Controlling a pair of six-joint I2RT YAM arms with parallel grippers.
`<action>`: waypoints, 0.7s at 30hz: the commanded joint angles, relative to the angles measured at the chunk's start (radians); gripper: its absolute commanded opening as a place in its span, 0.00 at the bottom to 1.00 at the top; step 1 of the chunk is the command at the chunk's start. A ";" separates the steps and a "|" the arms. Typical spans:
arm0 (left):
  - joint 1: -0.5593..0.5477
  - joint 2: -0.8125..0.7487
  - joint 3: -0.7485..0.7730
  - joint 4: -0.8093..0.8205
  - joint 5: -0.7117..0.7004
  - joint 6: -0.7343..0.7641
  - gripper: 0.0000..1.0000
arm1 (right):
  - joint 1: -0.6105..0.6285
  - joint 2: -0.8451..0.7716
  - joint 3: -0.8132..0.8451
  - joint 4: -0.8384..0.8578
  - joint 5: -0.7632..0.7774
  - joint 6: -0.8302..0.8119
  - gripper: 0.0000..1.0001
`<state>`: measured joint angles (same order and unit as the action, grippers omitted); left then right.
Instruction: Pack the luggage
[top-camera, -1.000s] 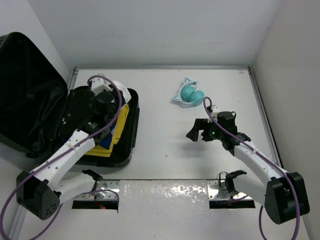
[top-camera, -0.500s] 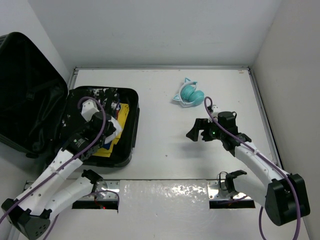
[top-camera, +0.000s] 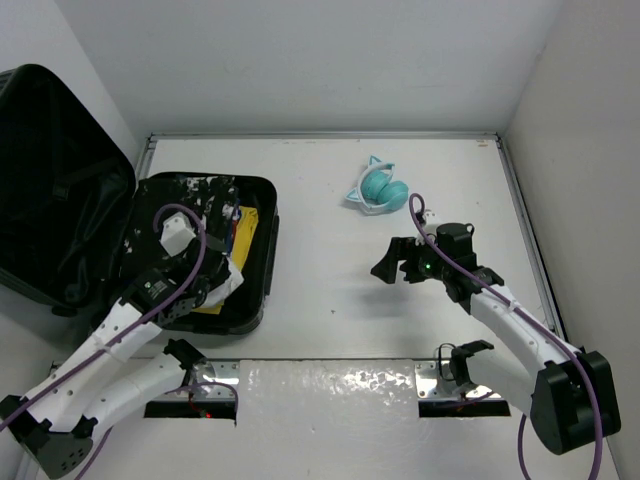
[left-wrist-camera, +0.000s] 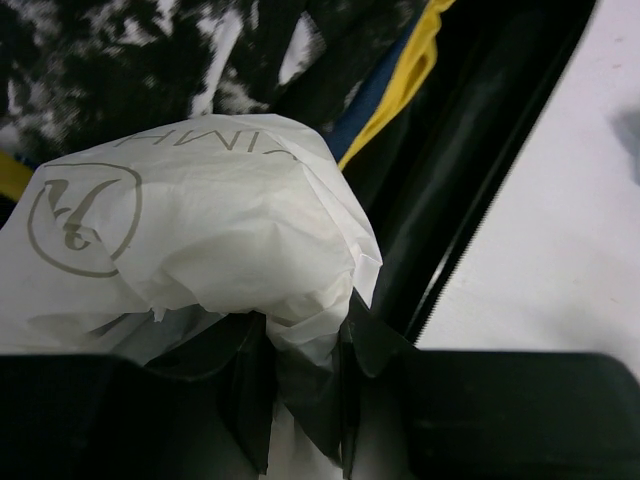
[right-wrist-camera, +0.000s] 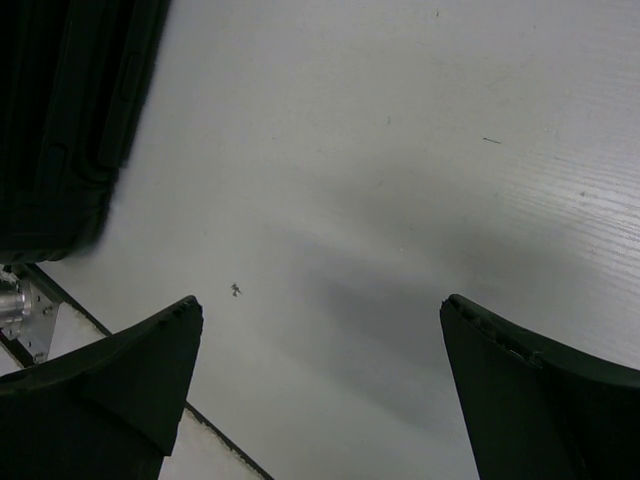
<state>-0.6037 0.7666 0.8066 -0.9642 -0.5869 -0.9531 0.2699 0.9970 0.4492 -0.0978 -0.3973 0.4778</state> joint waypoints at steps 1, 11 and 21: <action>-0.007 0.084 0.029 -0.109 -0.001 -0.082 0.00 | -0.003 -0.001 0.042 0.033 -0.028 -0.022 0.99; -0.025 0.140 -0.069 -0.033 0.157 -0.042 0.00 | -0.004 0.017 0.014 0.073 -0.064 -0.011 0.99; -0.205 0.269 -0.075 0.018 0.214 -0.131 0.00 | -0.003 0.034 0.014 0.059 -0.071 -0.025 0.99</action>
<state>-0.7589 0.9913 0.7567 -0.9771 -0.4911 -1.0069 0.2699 1.0206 0.4492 -0.0784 -0.4458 0.4706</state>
